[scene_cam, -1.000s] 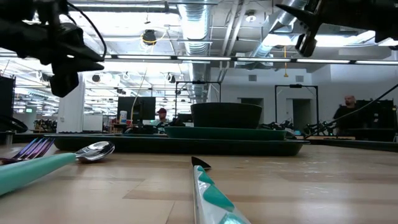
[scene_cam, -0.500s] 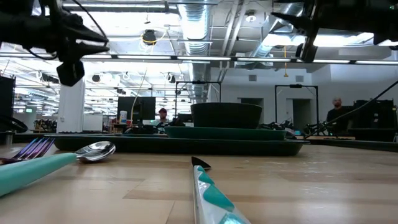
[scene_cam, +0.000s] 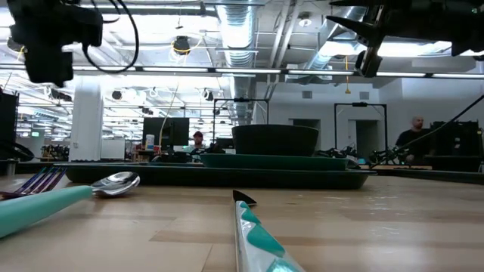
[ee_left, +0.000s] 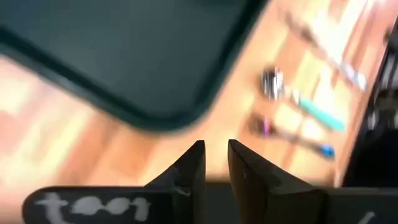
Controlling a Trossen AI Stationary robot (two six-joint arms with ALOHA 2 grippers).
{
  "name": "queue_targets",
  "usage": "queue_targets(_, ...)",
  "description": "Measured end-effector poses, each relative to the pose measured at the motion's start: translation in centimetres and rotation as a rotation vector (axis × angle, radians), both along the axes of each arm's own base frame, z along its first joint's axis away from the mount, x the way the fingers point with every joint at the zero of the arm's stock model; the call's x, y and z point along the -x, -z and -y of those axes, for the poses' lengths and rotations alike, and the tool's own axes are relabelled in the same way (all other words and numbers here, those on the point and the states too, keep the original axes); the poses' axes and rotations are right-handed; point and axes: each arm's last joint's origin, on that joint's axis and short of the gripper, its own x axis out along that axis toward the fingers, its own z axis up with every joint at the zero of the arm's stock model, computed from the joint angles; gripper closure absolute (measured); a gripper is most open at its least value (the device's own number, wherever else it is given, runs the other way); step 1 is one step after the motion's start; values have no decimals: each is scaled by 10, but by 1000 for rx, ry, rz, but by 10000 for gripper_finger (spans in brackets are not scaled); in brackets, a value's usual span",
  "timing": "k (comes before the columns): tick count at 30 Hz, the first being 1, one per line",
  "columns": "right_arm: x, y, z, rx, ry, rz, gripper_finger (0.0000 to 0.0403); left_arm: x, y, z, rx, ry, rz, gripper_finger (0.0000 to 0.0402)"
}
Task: Set up tray
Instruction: Put the black napkin on the black tray to the left of the green plate
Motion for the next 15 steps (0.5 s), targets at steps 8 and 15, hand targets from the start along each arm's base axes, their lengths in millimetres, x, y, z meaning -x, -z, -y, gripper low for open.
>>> queue_targets(8,0,0,0,57,-2,0,329,-23,27,22,144,135,-312,345)
queue_targets(15,0,0,-2,71,-62,2,329,-37,53,55,175,233,-521,332)
